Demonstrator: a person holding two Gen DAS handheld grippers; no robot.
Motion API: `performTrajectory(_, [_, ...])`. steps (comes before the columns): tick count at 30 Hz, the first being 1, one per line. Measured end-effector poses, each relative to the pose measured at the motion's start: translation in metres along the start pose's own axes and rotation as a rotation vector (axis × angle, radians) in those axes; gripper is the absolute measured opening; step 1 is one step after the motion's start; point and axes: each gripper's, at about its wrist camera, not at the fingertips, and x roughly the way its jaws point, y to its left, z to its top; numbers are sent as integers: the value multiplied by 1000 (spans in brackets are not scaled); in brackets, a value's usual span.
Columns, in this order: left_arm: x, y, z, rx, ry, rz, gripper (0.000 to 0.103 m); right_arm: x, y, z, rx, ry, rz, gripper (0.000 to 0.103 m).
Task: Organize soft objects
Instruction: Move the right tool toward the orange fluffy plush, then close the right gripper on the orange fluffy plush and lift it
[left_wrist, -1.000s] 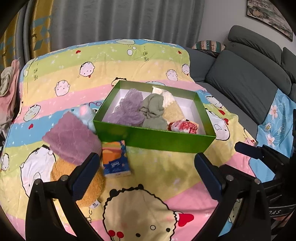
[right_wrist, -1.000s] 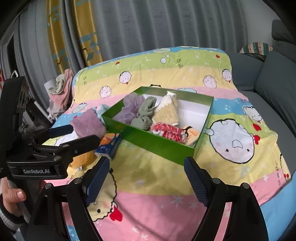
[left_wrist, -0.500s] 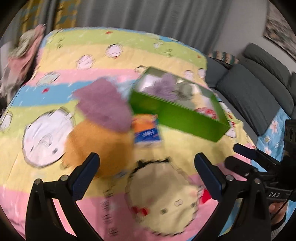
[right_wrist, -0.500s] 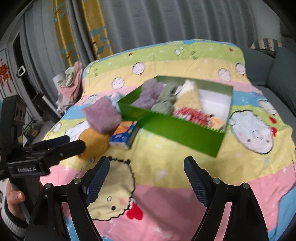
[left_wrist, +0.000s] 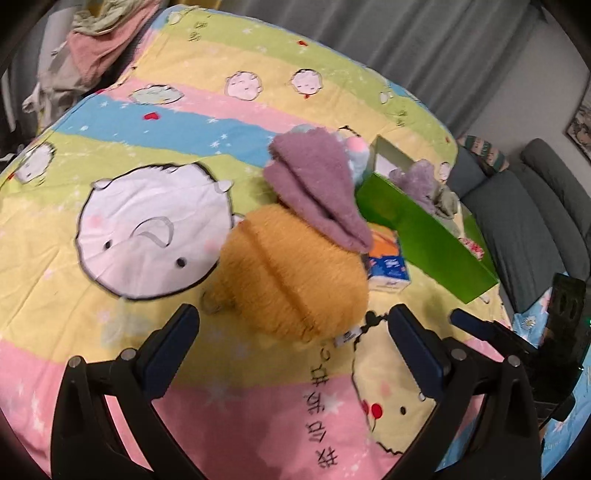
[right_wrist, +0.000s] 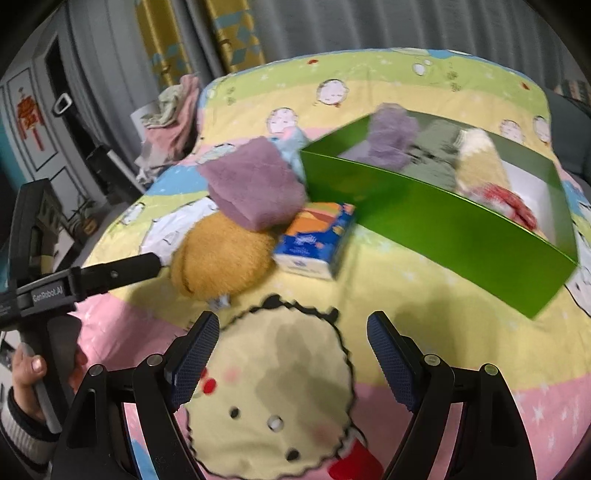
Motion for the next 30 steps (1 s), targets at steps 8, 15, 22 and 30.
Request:
performTrajectory(8, [20, 8, 27, 29, 21, -32, 102, 35, 28, 18, -51, 46, 114, 83])
performTrajectory(15, [48, 17, 38, -12, 101, -72, 101, 77, 41, 24, -16, 116, 175, 83])
performTrajectory(22, [52, 23, 36, -32, 99, -113, 96, 97, 42, 37, 26, 109, 171, 75])
performTrajectory(30, [52, 25, 33, -58, 97, -117, 64, 98, 31, 36, 67, 100, 147, 23])
